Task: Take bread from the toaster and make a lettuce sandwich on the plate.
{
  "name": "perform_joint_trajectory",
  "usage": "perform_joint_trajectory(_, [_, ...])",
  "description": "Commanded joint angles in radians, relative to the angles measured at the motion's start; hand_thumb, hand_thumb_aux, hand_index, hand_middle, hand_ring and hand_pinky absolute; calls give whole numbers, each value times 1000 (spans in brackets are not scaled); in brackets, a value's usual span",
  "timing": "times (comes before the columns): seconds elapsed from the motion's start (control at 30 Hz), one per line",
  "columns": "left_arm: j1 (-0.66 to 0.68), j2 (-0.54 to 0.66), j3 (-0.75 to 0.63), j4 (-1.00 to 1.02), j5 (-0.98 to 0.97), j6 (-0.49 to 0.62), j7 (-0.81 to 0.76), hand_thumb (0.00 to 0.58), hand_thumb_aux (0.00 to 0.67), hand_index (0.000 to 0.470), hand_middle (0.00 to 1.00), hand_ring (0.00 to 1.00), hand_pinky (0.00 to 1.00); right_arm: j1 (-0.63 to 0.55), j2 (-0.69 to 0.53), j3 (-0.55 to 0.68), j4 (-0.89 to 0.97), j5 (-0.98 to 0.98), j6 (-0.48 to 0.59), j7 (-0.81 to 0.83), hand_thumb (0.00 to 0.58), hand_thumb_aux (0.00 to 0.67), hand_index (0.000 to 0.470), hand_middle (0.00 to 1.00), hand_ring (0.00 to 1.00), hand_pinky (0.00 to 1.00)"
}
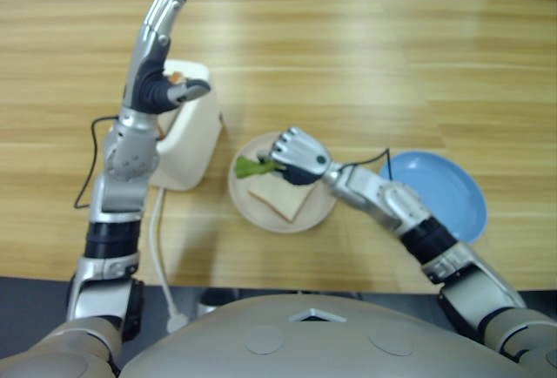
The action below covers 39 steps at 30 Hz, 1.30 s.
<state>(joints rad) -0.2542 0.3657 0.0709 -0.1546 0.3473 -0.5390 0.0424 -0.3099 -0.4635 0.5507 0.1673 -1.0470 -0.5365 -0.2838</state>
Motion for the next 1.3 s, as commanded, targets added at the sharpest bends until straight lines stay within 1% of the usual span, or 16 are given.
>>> perform_joint_trajectory(0.03, [4, -1, -1, 1, 7, -4, 2, 0, 0, 0, 0, 0, 0, -3, -37, -22, 41, 11, 7, 0, 580, 670, 460, 969, 969, 969])
perform_joint_trajectory(0.2, [12, 3, 5, 0, 7, -8, 3, 0, 0, 0, 0, 0, 0, -9, -64, -35, 74, 17, 17, -16, 580, 670, 460, 965, 965, 965])
perform_joint_trajectory(0.4, [16, 4, 6, -2, 7, -12, 2, 0, 0, 0, 0, 0, 0, -16, -54, -28, 107, 20, 15, -20, 580, 670, 460, 965, 965, 965])
perform_joint_trajectory(0.43, [17, 4, 6, -4, 7, -12, 2, 0, 0, 0, 0, 0, 0, -16, -50, -26, 112, 25, 12, -16, 577, 625, 429, 961, 961, 961])
perform_joint_trajectory(0.47, [18, 5, 6, -5, 7, -11, 1, 0, 0, 0, 0, 0, 0, -14, -46, -25, 115, 30, 10, -11, 0, 0, 0, 267, 267, 267])
perform_joint_trajectory(0.5, [18, 5, 7, -5, 7, -11, 1, 0, 0, 0, 0, 0, 0, -11, -43, -24, 114, 33, 9, -6, 0, 0, 0, 0, 0, 0])
perform_joint_trajectory(0.87, [12, -2, -5, -5, 10, -9, -1, 0, 0, 0, 0, 0, 0, 21, -48, -34, 68, 100, -28, 47, 0, 0, 0, 0, 0, 0])
perform_joint_trajectory(1.3, [20, 5, -5, -11, 11, -8, -11, 0, 0, 0, 0, 0, 0, 43, -62, -34, 58, 115, -34, 80, 0, 0, 0, 0, 0, 0])
